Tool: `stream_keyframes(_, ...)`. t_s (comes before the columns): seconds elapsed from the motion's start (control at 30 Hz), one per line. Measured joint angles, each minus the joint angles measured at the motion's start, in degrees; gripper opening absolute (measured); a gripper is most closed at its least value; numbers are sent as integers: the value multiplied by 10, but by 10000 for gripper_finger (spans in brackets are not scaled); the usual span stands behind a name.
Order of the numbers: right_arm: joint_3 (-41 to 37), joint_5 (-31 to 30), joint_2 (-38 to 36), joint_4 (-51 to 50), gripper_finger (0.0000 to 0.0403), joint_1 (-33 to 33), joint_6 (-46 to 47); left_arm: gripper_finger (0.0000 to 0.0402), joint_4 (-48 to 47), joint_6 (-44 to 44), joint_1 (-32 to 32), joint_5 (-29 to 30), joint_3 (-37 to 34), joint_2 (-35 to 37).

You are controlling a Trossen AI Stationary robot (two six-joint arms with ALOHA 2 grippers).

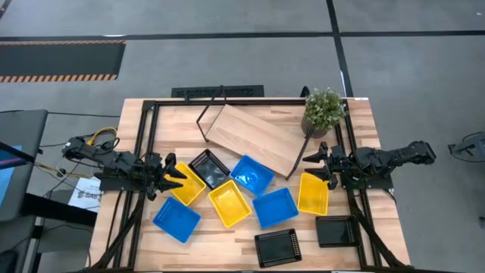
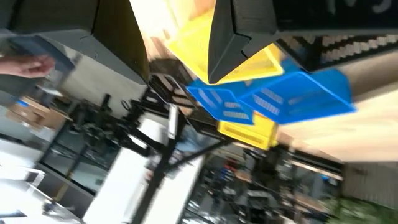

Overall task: Stack baskets on shelf by color
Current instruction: Put the right yellow bin on the shelf

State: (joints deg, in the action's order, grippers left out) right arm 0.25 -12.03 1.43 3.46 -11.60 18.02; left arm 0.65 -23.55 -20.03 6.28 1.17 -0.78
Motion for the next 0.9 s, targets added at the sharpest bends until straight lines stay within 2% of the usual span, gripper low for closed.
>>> stream_keyframes(0.1, 0, 0, 0, 0, 244, 0, 0, 153, 3, -3, 0, 16, 0, 0)
stream_keyframes(0.37, 0, 0, 0, 0, 244, 0, 0, 153, 5, -103, 0, 32, 0, 0)
stream_keyframes(0.63, 0, 0, 0, 0, 244, 0, 0, 153, 55, -283, 0, 132, 0, 0)
stream_keyframes(0.9, 0, 0, 0, 0, 244, 0, 0, 153, 149, -347, 0, 280, 0, 0)
